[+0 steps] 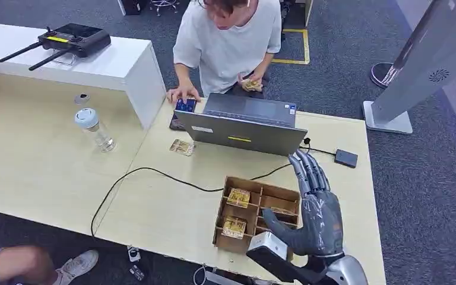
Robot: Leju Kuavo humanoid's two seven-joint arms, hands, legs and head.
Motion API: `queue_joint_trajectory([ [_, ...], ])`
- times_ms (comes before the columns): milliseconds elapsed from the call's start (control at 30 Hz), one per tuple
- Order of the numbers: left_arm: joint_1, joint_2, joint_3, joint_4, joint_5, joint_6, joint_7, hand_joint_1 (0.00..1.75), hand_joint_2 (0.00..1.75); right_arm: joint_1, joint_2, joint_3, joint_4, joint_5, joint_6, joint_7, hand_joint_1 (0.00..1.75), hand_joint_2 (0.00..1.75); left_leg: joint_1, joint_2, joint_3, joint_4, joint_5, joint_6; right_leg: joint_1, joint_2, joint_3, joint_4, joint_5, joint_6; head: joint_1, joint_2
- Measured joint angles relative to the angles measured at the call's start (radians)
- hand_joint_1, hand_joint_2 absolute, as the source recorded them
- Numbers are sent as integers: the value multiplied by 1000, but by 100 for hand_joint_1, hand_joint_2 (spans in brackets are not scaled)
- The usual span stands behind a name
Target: Pass the card to the sensor for recognition and then transmit it.
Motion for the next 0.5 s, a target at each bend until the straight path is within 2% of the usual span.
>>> queue_joint_trajectory([
  [300,0,0,0,0,-8,0,9,0,0,8,-3,0,61,10,1,17,0,175,0,0,0,0,0,0,0,0,0,0,0,0,0,0],
  [500,0,0,0,0,-18,-2,12,0,0,8,-4,-1,109,45,1,54,0,175,0,0,0,0,0,0,0,0,0,0,0,0,0,0],
])
